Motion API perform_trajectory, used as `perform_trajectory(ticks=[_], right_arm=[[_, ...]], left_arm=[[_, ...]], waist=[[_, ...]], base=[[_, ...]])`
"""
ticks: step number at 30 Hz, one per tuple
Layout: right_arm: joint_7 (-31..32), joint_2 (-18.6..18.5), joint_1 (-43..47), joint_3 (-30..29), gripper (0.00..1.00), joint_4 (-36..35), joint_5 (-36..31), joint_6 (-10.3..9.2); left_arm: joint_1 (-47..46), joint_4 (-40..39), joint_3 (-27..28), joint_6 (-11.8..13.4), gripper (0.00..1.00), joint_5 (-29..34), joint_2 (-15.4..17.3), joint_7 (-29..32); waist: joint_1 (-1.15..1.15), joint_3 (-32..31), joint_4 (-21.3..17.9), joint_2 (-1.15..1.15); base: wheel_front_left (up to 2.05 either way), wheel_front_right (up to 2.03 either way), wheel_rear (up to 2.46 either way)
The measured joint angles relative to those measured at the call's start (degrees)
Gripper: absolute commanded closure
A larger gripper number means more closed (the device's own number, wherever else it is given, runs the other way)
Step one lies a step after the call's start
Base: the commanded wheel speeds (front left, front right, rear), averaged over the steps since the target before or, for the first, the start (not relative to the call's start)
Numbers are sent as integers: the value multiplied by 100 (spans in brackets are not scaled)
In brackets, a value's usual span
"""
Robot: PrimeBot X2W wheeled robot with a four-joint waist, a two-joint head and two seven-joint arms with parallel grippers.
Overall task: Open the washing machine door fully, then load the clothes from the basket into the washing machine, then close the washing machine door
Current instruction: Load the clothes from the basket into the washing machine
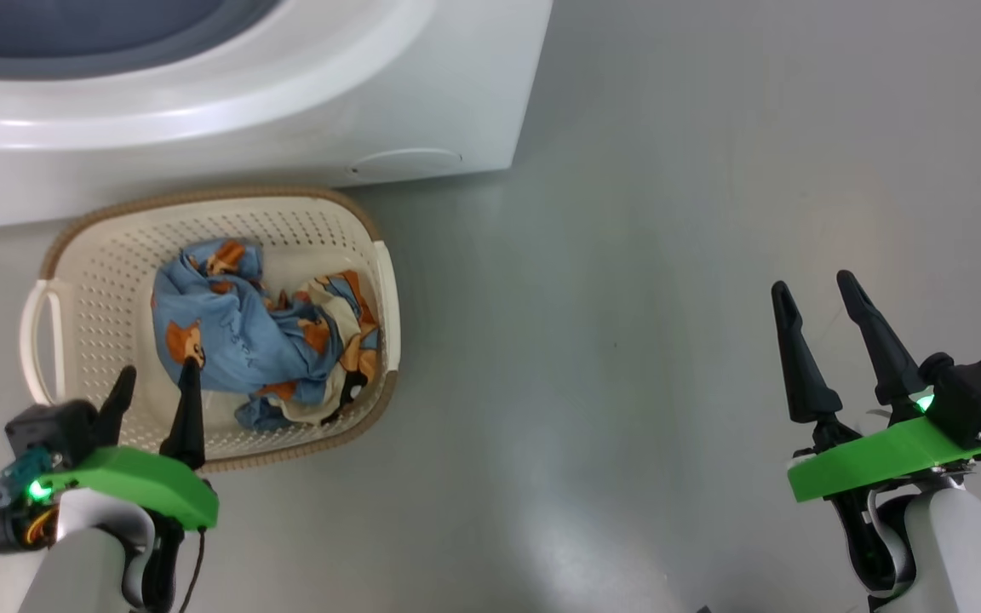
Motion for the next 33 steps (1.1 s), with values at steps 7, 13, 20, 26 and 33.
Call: perform_trajectory(ticks=[7,13,20,26,33], right_arm=[[0,45,-227,26,0,-52,-42,0],[0,89,-353,63,0,-77,-44,0],[0,143,-584,143,0,-133,-53,0],[-1,201,-705,147,0,-223,-93,0],[-1,264,-815,160,0,-326,-94,0]], left_arm=[[-557,566,-386,0,0,-165,132,0],[-1051,1240,-759,0,0,-380,258,0],[-1658,1816,-1266,-5,0,-656,464,0],[-2066,2301,-1774,-5,0,-1115,672,0],[-2453,2537,-2369,-5,0,-1671,922,18]], waist=[[0,424,-48,0],[0,740,-111,0],[0,1086,-206,0],[0,1369,-331,0],[0,1673,-487,0]], base=[[0,0,0],[0,0,0],[0,0,0],[0,0,0],[0,0,0]])
